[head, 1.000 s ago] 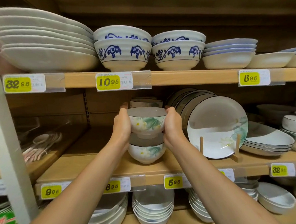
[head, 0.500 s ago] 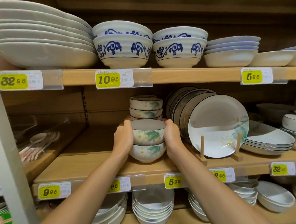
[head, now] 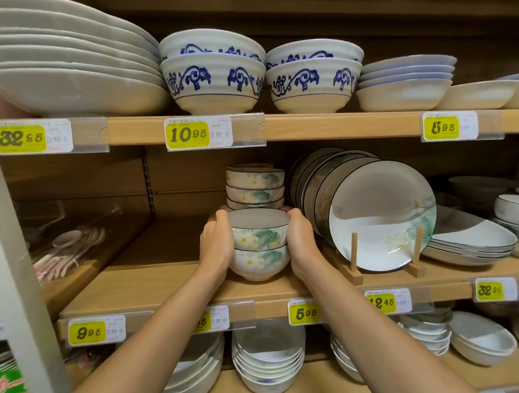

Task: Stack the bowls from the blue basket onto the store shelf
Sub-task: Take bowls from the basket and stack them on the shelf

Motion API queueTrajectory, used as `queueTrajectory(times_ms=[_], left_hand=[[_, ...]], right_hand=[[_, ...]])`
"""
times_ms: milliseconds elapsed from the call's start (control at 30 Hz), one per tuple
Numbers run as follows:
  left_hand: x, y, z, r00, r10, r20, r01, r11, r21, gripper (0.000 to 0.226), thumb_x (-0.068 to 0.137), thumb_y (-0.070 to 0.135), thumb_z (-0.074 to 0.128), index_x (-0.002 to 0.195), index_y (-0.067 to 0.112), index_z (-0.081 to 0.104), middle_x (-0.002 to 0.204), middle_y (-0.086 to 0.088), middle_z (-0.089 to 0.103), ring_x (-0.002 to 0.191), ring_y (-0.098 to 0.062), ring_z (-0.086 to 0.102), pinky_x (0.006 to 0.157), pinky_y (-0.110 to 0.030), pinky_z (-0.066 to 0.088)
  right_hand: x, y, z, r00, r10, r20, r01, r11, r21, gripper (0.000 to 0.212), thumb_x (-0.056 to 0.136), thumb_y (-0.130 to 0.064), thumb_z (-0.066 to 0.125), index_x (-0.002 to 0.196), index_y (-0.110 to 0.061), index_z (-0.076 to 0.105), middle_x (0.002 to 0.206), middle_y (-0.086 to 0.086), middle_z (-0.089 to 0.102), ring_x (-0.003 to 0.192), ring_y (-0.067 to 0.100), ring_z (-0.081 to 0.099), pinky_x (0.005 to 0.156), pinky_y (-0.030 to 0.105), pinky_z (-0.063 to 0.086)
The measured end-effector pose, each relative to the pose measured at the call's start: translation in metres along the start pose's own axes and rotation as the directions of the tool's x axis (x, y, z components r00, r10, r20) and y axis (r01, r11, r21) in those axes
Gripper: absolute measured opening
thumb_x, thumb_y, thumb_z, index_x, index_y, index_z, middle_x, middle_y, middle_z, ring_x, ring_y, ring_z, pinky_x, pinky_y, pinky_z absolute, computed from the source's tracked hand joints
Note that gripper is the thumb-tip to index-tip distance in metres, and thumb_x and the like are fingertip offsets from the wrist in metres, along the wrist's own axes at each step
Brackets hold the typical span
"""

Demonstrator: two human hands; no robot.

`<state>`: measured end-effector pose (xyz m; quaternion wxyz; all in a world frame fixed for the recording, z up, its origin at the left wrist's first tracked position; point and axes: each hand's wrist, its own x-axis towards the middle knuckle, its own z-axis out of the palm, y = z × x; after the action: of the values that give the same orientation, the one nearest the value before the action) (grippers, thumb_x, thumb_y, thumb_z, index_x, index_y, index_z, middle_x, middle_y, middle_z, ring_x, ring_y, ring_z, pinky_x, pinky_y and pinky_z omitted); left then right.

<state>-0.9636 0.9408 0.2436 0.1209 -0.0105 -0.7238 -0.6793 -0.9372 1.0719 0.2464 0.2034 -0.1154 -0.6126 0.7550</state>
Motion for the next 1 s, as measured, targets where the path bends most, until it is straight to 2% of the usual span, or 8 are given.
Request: queueTrajectory(times_ms=[133, 300, 433, 700, 867, 1000], left_hand=[[0.0014, -0.0006, 0.0007, 1.0, 0.02, -0.015, -0.019, 1.0, 0.006, 0.045, 0.083, 0.058, 0.028, 0.086, 0.025, 0.058, 0.097, -0.005, 0.068, 0.094, -0.024, 0.063, 0.094, -0.046, 0.049], [0.0059, -0.0051, 0.0005, 0.998, 0.052, -0.019, -0.052, 0.998, 0.023, 0.04, 0.089, 0.054, 0.03, 0.084, 0.025, 0.058, 0.096, -0.004, 0.067, 0.09, -0.02, 0.062, 0.08, -0.037, 0.048], [0.0071, -0.0066, 0.0, 0.998, 0.055, -0.01, -0.054, 0.998, 0.024, 0.039, 0.091, 0.053, 0.03, 0.083, 0.025, 0.057, 0.097, -0.006, 0.067, 0.093, -0.022, 0.062, 0.088, -0.041, 0.05], [0.0054, -0.0087, 0.0002, 0.999, 0.05, 0.004, -0.05, 0.999, -0.019, 0.039, 0.093, 0.052, 0.03, 0.087, 0.026, 0.058, 0.098, -0.004, 0.067, 0.093, -0.022, 0.062, 0.09, -0.042, 0.05], [0.0052, -0.0097, 0.0001, 0.999, 0.037, 0.024, -0.036, 0.999, -0.031, 0.041, 0.093, 0.052, 0.028, 0.09, 0.026, 0.059, 0.097, -0.004, 0.068, 0.092, -0.02, 0.063, 0.084, -0.037, 0.05], [0.0045, -0.008, -0.002, 0.998, 0.029, 0.047, -0.028, 0.999, -0.021, 0.043, 0.091, 0.054, 0.028, 0.095, 0.025, 0.06, 0.1, -0.003, 0.066, 0.095, -0.021, 0.062, 0.087, -0.039, 0.049]], right_hand=[[-0.0001, 0.002, 0.0005, 1.0, 0.006, -0.012, -0.006, 1.0, -0.023, 0.036, 0.093, -0.026, 0.033, 0.101, -0.012, 0.065, 0.103, 0.014, 0.07, 0.098, 0.027, 0.064, 0.089, 0.041, 0.05], [0.0017, 0.0039, 0.0003, 1.0, 0.003, -0.004, -0.003, 1.0, -0.009, 0.037, 0.094, -0.027, 0.033, 0.106, -0.01, 0.064, 0.104, 0.013, 0.07, 0.097, 0.026, 0.064, 0.088, 0.039, 0.05], [0.0023, 0.0052, 0.0009, 1.0, -0.003, -0.008, 0.003, 1.0, -0.012, 0.039, 0.093, -0.027, 0.033, 0.108, -0.009, 0.064, 0.105, 0.014, 0.07, 0.099, 0.027, 0.065, 0.092, 0.042, 0.05], [-0.0017, 0.0041, 0.0043, 0.999, -0.018, -0.031, 0.017, 0.999, -0.027, 0.04, 0.089, -0.037, 0.034, 0.101, -0.015, 0.065, 0.104, 0.012, 0.07, 0.102, 0.028, 0.063, 0.1, 0.05, 0.046], [-0.003, 0.0024, 0.0061, 0.999, -0.026, -0.046, 0.024, 0.999, -0.038, 0.038, 0.089, -0.042, 0.033, 0.098, -0.021, 0.063, 0.104, 0.01, 0.069, 0.102, 0.027, 0.063, 0.1, 0.049, 0.046], [-0.0019, 0.0041, 0.0037, 0.998, -0.043, -0.046, 0.04, 0.997, -0.06, 0.036, 0.089, -0.043, 0.034, 0.096, -0.024, 0.064, 0.104, 0.008, 0.069, 0.102, 0.025, 0.062, 0.101, 0.048, 0.045]])
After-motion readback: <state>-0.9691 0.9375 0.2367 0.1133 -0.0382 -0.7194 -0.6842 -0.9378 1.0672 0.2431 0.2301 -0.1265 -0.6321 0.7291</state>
